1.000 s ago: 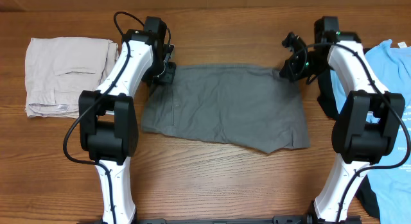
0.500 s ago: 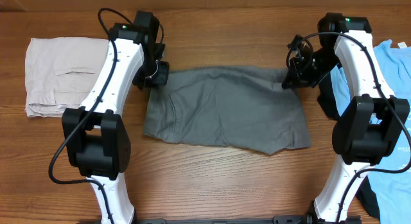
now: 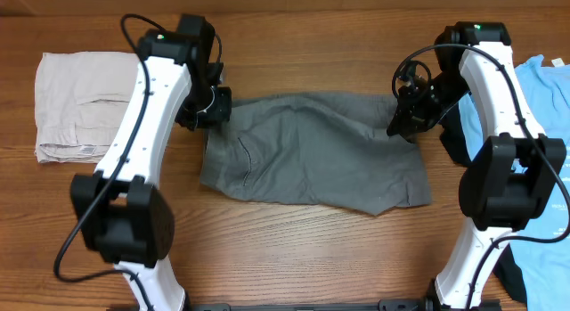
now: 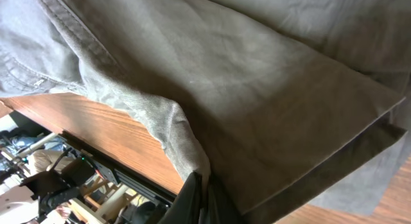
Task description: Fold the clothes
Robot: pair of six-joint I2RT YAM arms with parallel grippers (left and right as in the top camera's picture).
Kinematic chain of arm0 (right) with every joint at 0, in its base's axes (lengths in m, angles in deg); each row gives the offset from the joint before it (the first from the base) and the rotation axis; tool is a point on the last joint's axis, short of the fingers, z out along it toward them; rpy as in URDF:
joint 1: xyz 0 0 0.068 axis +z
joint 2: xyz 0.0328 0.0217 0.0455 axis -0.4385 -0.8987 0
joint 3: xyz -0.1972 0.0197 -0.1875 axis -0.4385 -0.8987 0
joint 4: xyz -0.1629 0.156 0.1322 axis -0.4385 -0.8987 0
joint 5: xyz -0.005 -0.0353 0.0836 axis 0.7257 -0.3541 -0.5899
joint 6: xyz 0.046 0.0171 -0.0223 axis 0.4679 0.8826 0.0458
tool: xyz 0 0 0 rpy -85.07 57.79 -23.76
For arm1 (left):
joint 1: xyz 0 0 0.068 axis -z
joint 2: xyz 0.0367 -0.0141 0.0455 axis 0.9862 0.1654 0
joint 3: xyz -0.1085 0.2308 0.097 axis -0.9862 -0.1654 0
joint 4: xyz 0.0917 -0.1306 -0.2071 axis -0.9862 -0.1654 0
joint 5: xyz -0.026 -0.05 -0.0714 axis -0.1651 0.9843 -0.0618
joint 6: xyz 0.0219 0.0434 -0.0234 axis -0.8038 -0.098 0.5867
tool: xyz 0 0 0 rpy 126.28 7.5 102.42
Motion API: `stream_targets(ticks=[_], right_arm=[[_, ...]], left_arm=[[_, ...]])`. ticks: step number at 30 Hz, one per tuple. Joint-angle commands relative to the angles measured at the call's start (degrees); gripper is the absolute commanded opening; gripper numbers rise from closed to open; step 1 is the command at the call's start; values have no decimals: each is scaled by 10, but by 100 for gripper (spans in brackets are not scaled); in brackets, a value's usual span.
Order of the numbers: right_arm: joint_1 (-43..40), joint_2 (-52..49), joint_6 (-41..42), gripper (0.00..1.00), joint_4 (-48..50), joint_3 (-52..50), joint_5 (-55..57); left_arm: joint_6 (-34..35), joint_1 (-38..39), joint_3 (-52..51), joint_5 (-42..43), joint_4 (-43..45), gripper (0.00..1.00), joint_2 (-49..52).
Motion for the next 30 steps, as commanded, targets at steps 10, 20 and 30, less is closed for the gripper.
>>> stream_targets(ticks=[10, 20, 30], right_arm=[[1, 195, 124, 4, 74, -201, 73], [1, 269, 243, 4, 186, -440, 148], [3, 268, 275, 4, 270, -505, 152]], left_arm=[[109, 75, -171, 0, 23, 4, -144], [169, 76, -372, -7, 116, 4, -167], [187, 76, -463, -10, 206, 4, -167]])
